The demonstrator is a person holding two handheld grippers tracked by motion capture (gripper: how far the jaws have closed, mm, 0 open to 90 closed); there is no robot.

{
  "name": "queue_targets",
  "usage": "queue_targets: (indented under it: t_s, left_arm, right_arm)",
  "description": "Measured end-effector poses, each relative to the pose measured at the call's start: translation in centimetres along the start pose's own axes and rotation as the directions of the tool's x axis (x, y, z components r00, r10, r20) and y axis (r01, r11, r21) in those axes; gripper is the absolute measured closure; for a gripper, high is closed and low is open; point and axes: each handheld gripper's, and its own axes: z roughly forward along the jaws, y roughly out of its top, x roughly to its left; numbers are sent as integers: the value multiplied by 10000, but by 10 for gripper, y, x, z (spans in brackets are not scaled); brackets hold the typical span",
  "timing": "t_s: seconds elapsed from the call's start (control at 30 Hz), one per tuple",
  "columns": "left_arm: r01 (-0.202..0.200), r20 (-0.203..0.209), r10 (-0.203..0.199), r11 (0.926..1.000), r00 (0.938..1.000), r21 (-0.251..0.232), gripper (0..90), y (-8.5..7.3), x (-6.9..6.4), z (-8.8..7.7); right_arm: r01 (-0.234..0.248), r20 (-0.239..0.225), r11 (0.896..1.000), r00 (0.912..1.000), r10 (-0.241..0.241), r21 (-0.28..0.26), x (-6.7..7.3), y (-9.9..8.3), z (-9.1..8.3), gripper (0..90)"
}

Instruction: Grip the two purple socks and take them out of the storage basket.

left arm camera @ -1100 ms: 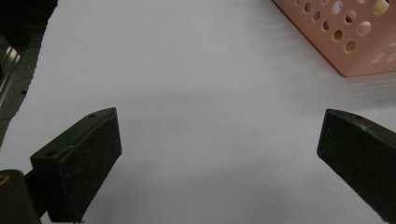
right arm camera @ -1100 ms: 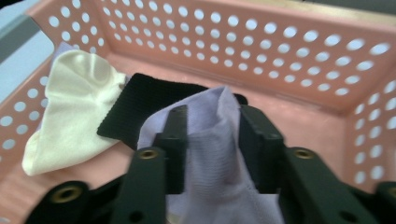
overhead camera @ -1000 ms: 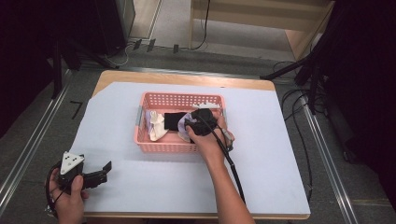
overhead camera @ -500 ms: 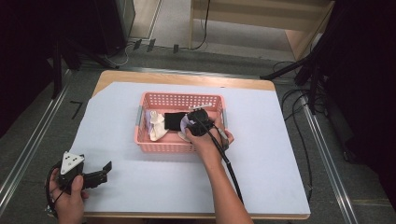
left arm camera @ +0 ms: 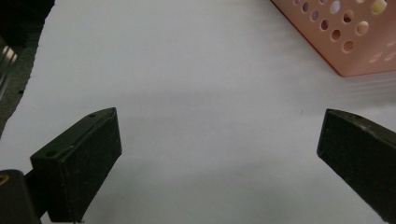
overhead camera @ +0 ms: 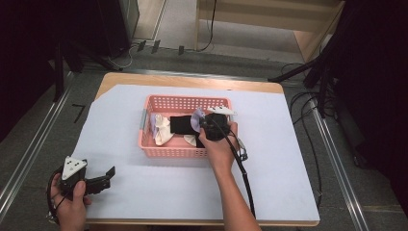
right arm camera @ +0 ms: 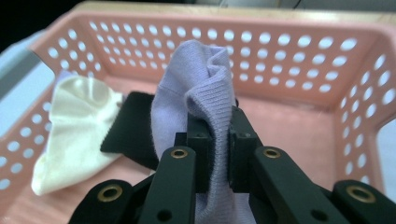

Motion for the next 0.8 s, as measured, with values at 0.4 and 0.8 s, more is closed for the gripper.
queue_targets:
  t_s: [0.4,0.8]
  left_arm:
    - [-7,0,7,10000,10000,-3,5,0,0,0]
    - [15,21,-15,10000,10000,-36,5,0,0,0]
  right_arm:
    - [284,-377,9798,9986,-365,-1982,-7,10,-29,831]
    - [359,66,9326,9993,-360,-3591,-33,13,-52,832]
